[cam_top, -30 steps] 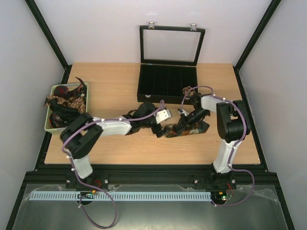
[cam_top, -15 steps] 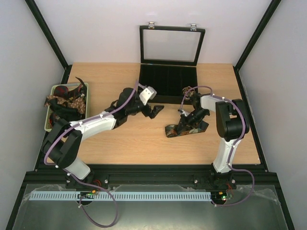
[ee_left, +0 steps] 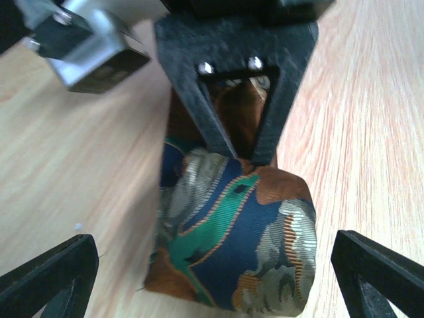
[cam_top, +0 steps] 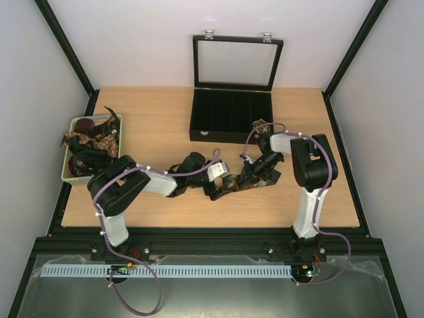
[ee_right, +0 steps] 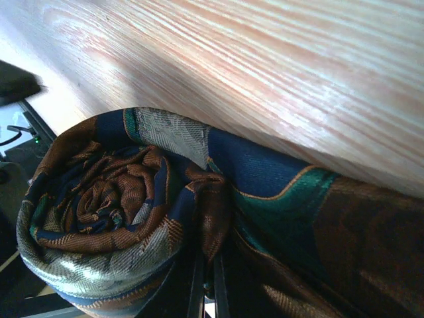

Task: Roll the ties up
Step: Roll the tie at the center of the board.

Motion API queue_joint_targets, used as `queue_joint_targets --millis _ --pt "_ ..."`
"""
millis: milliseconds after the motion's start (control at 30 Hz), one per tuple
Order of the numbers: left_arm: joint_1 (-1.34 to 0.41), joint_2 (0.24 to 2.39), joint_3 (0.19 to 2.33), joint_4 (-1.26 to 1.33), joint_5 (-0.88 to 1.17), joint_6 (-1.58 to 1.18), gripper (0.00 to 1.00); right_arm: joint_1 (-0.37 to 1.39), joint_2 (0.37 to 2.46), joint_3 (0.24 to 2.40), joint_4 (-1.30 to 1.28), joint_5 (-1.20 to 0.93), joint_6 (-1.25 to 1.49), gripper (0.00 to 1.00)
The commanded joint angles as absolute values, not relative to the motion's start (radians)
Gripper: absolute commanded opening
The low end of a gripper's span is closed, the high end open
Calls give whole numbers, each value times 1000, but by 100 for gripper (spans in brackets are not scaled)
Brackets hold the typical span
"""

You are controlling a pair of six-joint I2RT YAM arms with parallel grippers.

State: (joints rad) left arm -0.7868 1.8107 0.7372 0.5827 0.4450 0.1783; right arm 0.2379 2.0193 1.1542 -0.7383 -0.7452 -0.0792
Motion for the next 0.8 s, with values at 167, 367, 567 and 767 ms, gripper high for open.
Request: queue_joint_targets --millis 167,367,567,767 --pt "-825 1947 790 736 468 235 85 263 2122 1113 -665 -483 -54 1" --pt "-839 2002 818 734 467 233 66 262 2127 1117 -660 -486 -49 2" --pt "-863 2018 822 688 405 256 56 263 2118 1111 -653 -492 -43 2" --pt "-873 1987 812 510 311 282 38 248 2064 1117 -688 -494 -63 20"
